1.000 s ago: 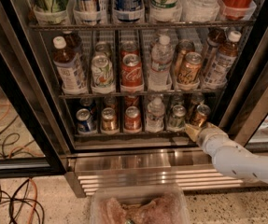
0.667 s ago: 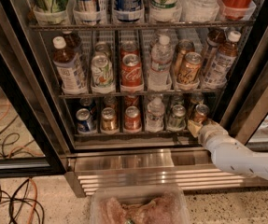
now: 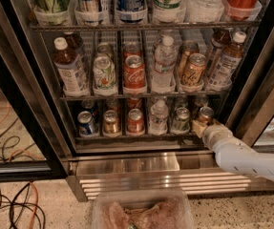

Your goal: Pick orange can from bottom shelf of fridge

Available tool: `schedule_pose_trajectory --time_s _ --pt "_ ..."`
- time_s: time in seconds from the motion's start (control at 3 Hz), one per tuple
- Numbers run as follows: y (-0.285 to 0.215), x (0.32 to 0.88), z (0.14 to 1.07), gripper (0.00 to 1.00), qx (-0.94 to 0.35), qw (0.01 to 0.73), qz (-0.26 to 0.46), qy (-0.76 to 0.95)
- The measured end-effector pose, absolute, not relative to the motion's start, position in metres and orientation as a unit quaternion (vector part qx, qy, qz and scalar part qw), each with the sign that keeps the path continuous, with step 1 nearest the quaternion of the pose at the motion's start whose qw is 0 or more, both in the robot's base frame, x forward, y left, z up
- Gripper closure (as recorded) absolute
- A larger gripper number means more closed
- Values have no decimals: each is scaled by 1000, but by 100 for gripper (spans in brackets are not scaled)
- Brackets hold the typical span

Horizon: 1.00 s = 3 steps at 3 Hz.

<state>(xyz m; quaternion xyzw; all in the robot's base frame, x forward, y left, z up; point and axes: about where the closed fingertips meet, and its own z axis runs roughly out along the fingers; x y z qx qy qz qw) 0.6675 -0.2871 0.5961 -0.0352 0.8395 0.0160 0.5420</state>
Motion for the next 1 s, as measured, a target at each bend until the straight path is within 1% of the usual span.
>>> schedule_pose_trajectory --time_s 1.0 --pt "-290 694 599 46 -35 559 13 828"
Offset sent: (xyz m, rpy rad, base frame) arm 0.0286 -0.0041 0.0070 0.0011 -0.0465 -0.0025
